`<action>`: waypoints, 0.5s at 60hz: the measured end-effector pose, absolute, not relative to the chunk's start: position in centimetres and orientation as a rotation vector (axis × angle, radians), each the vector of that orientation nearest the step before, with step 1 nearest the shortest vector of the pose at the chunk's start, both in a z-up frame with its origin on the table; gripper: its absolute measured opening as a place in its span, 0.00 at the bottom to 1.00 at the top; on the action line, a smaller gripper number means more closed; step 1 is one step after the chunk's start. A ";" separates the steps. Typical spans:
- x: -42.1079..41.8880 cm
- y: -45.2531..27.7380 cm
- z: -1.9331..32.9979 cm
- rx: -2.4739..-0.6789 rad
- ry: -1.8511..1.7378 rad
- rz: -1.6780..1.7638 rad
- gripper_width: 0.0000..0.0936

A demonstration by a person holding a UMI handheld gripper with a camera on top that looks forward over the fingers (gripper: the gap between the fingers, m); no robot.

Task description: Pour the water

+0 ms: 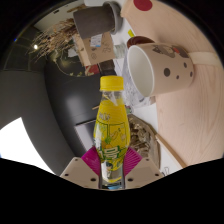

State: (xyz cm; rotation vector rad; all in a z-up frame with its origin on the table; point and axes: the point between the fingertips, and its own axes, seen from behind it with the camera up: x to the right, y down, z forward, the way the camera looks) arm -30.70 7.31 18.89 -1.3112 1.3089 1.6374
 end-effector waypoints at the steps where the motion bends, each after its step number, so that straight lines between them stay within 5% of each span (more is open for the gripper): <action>1: -30.6 7.4 18.7 -1.296 1.327 1.656 0.27; 16: -29.4 7.6 18.5 -1.244 1.394 1.712 0.27; 30: -29.7 7.2 22.3 -1.520 1.027 1.396 0.27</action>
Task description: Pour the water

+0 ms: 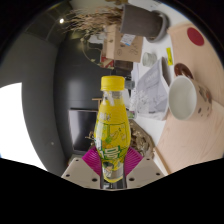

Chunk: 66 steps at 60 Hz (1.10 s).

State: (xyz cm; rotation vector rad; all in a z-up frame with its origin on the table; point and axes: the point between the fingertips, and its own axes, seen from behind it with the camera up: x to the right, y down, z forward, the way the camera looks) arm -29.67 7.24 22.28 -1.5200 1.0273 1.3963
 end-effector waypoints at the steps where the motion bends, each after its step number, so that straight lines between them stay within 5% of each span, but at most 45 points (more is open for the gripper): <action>1: -29.6 7.2 23.0 -1.549 0.979 1.342 0.27; 18: -19.8 6.2 34.4 -1.575 0.386 0.562 0.27; 27: -11.0 5.8 34.4 -1.574 0.275 0.192 0.27; 37: -1.3 5.5 27.9 -1.675 0.225 -0.064 0.27; 53: 6.3 4.2 12.6 -1.877 0.251 -0.187 0.27; 66: 7.5 3.0 6.0 -1.942 0.319 -0.183 0.29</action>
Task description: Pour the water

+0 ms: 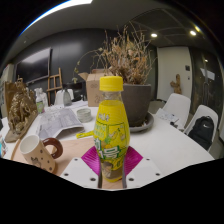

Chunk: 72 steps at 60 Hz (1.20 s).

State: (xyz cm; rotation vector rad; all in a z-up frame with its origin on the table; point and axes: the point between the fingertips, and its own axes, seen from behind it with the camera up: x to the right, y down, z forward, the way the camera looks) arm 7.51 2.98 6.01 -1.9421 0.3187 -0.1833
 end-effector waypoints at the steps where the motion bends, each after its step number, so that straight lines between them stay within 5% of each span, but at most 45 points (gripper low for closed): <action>1: 7.6 2.9 6.1 -1.926 0.313 -0.191 0.31; 20: 7.2 3.2 5.8 -1.914 0.290 -0.197 0.51; 23: 7.3 2.7 4.9 -1.959 0.303 -0.201 0.66; 26: 7.2 2.2 4.4 -1.995 0.317 -0.196 0.93; 40: 4.8 -3.8 9.5 -2.000 0.383 -0.246 0.92; 57: -7.8 -17.0 18.2 -2.060 0.290 -0.271 0.92; 72: -18.1 -26.2 22.1 -2.115 0.205 -0.190 0.92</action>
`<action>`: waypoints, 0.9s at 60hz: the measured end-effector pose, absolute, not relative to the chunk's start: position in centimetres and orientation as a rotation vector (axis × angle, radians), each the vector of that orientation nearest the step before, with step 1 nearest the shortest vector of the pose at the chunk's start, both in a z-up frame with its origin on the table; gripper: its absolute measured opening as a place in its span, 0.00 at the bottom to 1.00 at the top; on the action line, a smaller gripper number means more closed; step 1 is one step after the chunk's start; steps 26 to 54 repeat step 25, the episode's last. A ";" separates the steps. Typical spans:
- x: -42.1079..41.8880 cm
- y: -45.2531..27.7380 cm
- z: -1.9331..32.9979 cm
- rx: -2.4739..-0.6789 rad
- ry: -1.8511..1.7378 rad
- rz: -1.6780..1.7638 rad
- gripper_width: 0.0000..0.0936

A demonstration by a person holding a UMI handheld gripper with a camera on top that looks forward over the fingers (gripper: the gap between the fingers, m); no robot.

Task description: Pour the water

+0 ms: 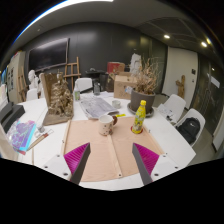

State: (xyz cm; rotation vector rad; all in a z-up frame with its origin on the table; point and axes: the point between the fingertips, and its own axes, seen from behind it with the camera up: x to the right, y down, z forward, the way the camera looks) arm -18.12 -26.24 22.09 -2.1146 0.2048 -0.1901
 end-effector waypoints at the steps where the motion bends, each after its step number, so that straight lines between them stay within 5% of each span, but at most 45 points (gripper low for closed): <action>1: -18.6 -26.6 22.2 -2.116 0.200 -0.185 0.92; 54: -17.3 -31.2 22.0 -2.147 0.154 -0.183 0.92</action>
